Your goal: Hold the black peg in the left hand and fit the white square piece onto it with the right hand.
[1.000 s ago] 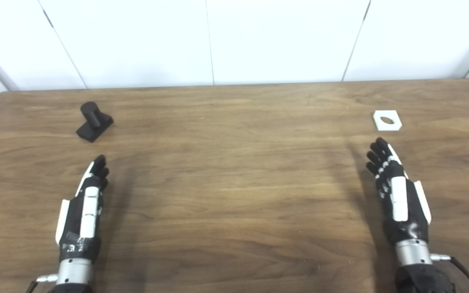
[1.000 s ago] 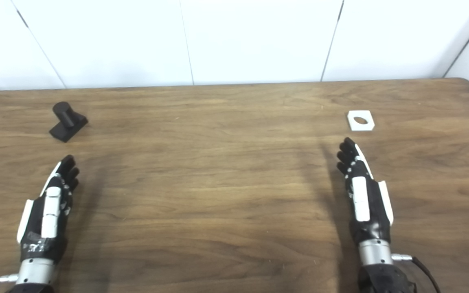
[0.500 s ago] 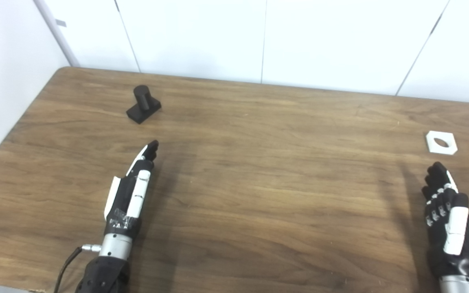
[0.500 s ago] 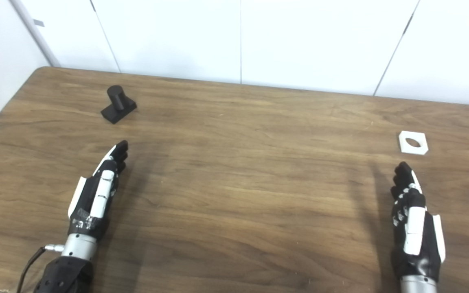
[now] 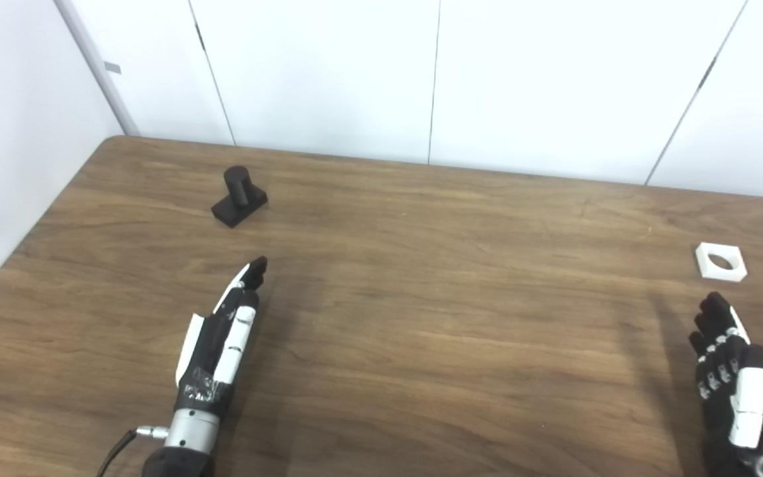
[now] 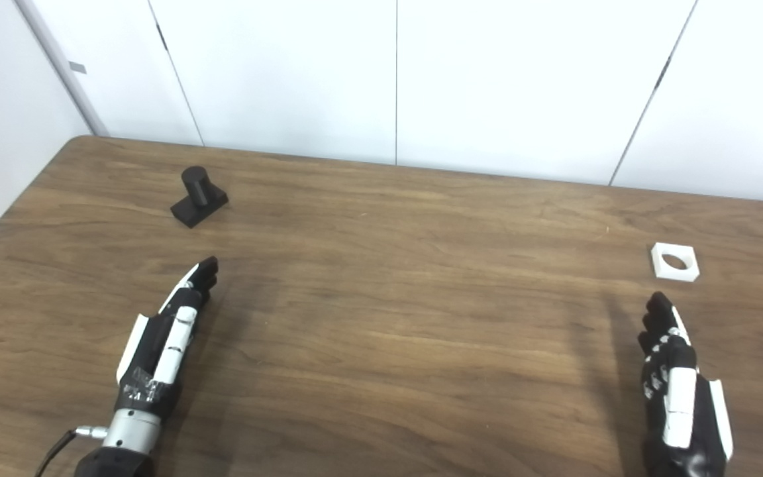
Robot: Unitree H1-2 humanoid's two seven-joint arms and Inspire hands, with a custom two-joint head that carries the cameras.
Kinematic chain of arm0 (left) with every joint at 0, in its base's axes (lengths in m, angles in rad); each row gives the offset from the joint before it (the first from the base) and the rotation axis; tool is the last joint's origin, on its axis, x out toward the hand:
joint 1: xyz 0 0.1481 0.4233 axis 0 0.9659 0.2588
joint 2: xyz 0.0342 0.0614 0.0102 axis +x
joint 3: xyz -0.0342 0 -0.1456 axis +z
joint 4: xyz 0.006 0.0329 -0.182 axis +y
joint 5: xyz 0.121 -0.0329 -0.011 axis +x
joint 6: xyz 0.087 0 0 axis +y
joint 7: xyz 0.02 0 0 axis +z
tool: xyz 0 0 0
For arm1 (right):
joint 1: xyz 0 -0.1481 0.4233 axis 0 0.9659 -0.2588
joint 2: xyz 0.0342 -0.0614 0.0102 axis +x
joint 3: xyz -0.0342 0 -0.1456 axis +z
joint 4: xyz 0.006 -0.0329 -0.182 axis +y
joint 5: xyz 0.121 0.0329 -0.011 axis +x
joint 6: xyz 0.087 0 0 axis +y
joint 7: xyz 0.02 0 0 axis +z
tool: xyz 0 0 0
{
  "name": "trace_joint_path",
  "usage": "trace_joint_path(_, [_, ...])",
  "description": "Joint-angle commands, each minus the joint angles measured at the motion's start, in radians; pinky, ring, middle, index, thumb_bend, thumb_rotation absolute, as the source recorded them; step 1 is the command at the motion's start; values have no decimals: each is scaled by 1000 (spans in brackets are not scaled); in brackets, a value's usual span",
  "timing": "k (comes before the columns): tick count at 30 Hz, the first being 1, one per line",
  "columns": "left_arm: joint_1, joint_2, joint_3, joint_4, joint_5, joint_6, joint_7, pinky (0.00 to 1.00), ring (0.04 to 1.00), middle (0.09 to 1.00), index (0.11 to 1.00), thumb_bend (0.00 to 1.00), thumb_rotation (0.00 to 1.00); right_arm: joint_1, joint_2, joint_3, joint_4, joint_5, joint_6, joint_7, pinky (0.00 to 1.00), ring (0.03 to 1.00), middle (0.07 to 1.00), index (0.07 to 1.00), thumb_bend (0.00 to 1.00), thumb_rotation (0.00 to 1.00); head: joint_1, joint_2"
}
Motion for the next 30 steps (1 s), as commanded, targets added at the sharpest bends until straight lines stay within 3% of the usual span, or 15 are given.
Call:
trace_joint_path(1, [31, -14, -7, 18, 2, -46, 5, 1000, 975, 958, 936, 472, 892, 90, -4, 6, -14, -3, -39, 4, 989, 975, 957, 943, 579, 1000, -1, -15])
trace_joint_path(9, [37, -17, -6, 49, 3, -77, 8, 1000, 984, 952, 923, 495, 878, 80, -1, 9, 31, 8, -85, 16, 980, 976, 956, 943, 592, 1000, -14, -57])
trace_joint_path(22, [36, -19, -6, 33, 16, -51, 16, 1000, 991, 956, 929, 466, 870, 75, 3, 7, 32, 22, -86, 17, 953, 961, 947, 934, 589, 986, -27, -54])
trace_joint_path(27, [27, -3, -2, -21, 158, -20, 64, 959, 951, 944, 938, 474, 616, 73, 6, 7, 32, 10, -79, 9, 953, 956, 941, 928, 591, 983, -40, -48])
trace_joint_path(30, [0, 5, 12, -71, 215, 15, 86, 893, 912, 920, 917, 570, 406, 72, 5, 8, 34, -2, -80, 6, 950, 954, 941, 932, 578, 987, -40, -47])
